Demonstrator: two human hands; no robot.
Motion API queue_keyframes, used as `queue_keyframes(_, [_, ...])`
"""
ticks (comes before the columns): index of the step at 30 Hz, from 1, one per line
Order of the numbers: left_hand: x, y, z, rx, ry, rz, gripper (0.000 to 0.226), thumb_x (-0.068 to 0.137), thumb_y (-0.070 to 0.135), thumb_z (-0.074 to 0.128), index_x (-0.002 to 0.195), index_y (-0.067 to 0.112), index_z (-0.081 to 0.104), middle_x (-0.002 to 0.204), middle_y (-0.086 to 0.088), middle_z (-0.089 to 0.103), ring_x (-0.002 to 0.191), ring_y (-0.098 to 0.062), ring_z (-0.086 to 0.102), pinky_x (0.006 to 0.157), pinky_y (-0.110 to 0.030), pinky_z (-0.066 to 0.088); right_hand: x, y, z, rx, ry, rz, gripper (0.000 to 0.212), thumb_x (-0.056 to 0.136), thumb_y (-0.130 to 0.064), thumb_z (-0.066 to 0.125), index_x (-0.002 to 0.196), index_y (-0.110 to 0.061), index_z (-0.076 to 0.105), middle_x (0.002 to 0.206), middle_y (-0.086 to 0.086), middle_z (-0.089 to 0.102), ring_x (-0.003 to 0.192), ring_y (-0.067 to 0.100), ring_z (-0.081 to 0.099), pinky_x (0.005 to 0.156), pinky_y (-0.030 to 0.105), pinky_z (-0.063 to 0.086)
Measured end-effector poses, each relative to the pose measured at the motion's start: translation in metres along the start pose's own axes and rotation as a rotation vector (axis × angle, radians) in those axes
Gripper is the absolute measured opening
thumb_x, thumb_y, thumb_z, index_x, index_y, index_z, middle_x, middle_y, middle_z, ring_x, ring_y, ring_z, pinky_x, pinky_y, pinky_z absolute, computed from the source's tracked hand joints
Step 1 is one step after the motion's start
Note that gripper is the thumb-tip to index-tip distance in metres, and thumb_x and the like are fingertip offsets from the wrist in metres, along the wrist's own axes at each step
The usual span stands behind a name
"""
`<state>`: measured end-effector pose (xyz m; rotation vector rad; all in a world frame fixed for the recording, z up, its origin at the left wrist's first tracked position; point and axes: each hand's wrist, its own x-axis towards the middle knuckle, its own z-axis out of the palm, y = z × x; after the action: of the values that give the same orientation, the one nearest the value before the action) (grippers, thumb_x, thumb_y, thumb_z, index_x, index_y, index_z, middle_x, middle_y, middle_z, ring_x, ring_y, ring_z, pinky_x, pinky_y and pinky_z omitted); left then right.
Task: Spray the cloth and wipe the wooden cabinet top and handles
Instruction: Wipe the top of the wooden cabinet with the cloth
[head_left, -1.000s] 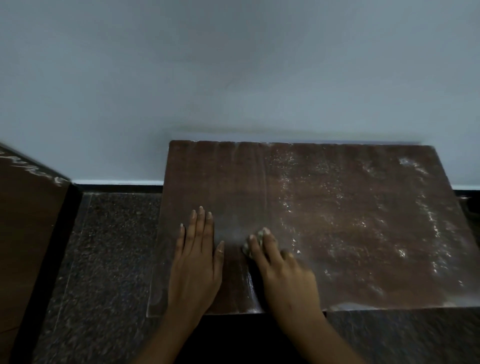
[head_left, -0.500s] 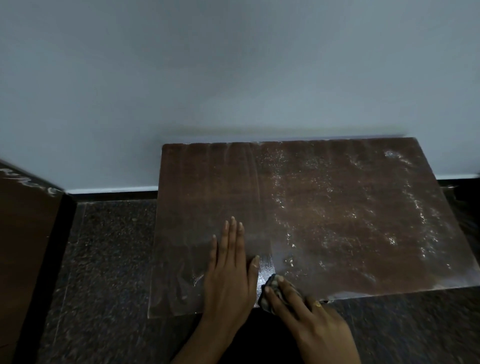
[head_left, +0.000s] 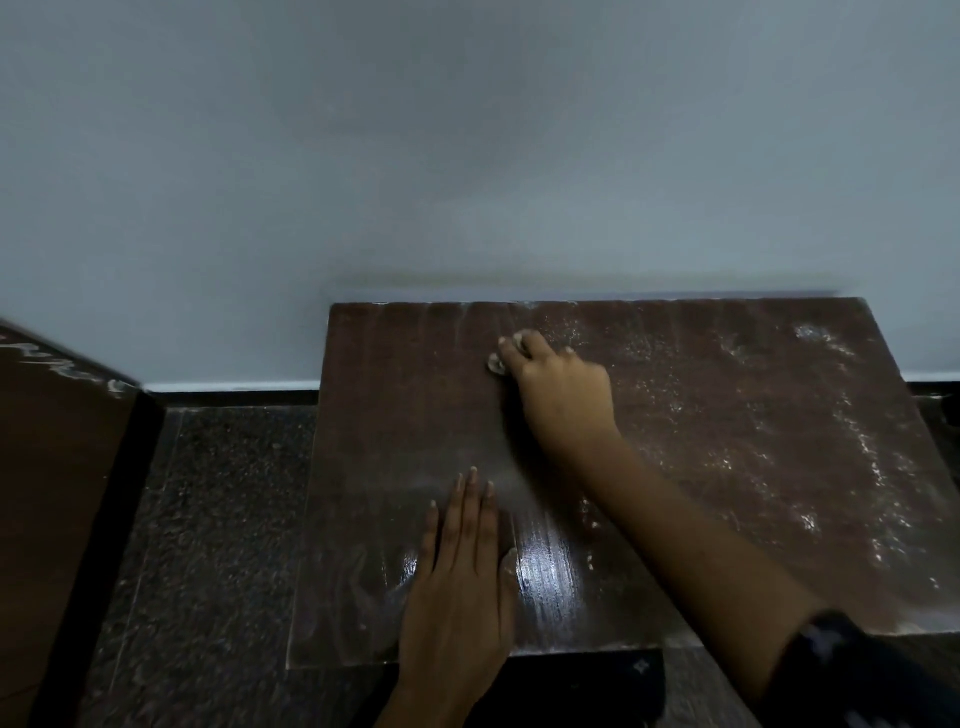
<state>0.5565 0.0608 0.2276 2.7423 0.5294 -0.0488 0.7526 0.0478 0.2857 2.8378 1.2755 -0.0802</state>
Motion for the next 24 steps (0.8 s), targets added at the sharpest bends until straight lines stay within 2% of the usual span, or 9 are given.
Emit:
queue_keyframes(3, [0.0,-0.001,0.003,-0.018,0.01,0.007,0.058,0.099,0.037,0.019,0.147,0.006,0.02,0.156,-0.012,0.025,0.145,-0.022,0.019,0.117,-0.038,0.012,0.037,0.004,-0.005,-0.001,-0.026,0.025,0.038,0.097,-0.014,0.039,0.135,-0.012,0.041,0.132,0.01,0.047,0.096,0.032,0.06,0.056,0.032,0.034])
queue_keyframes(6, [0.001,-0.002,0.004,-0.017,0.001,-0.003,0.06,0.098,0.04,0.021,0.148,0.008,0.017,0.156,-0.01,0.023,0.146,-0.019,0.016,0.116,-0.039,0.014,0.056,-0.006,-0.004,0.016,-0.026,0.039,0.036,0.096,-0.008,0.04,0.131,-0.005,0.043,0.132,0.015,0.046,0.098,0.034,0.061,0.059,0.036,0.04])
queue_keyframes(9, [0.002,-0.002,0.005,-0.011,-0.011,-0.022,0.061,0.098,0.044,0.017,0.148,0.009,0.021,0.156,-0.008,0.025,0.146,-0.017,0.016,0.114,-0.04,0.016,0.068,-0.033,0.002,0.032,-0.03,-0.02,0.041,0.095,-0.004,0.037,0.135,0.004,0.035,0.138,0.024,0.041,0.104,0.034,0.059,0.066,0.039,0.05])
queue_keyframes(12, [0.002,0.0,0.004,-0.014,-0.016,-0.025,0.061,0.099,0.044,0.018,0.145,0.007,0.029,0.155,-0.009,0.028,0.145,-0.017,0.018,0.115,-0.04,0.015,0.075,-0.057,0.006,0.059,-0.051,-0.109,0.045,0.095,-0.003,0.035,0.138,0.01,0.027,0.142,0.03,0.034,0.112,0.037,0.053,0.073,0.041,0.05])
queue_keyframes(15, [0.001,0.0,0.001,-0.019,0.004,-0.006,0.061,0.098,0.043,0.021,0.144,0.006,0.031,0.154,-0.009,0.029,0.145,-0.017,0.018,0.116,-0.039,0.015,0.074,-0.053,0.006,0.06,-0.036,-0.166,0.043,0.095,-0.004,0.036,0.136,0.007,0.032,0.14,0.026,0.037,0.107,0.037,0.056,0.071,0.04,0.049])
queue_keyframes(21, [0.001,-0.001,-0.001,-0.029,0.027,0.023,0.062,0.097,0.044,0.023,0.143,0.004,0.032,0.153,-0.011,0.031,0.145,-0.019,0.018,0.115,-0.041,0.016,0.059,0.009,0.007,0.029,-0.05,0.091,0.042,0.097,-0.005,0.035,0.137,0.006,0.031,0.139,0.023,0.04,0.104,0.035,0.059,0.069,0.039,0.051])
queue_keyframes(24, [0.001,-0.002,0.003,-0.034,0.047,0.018,0.061,0.096,0.043,0.027,0.144,0.005,0.031,0.154,-0.01,0.029,0.145,-0.017,0.018,0.117,-0.04,0.014,0.049,0.022,0.01,-0.007,-0.058,0.124,0.045,0.097,-0.004,0.035,0.141,0.003,0.026,0.142,0.022,0.036,0.107,0.036,0.057,0.07,0.039,0.052])
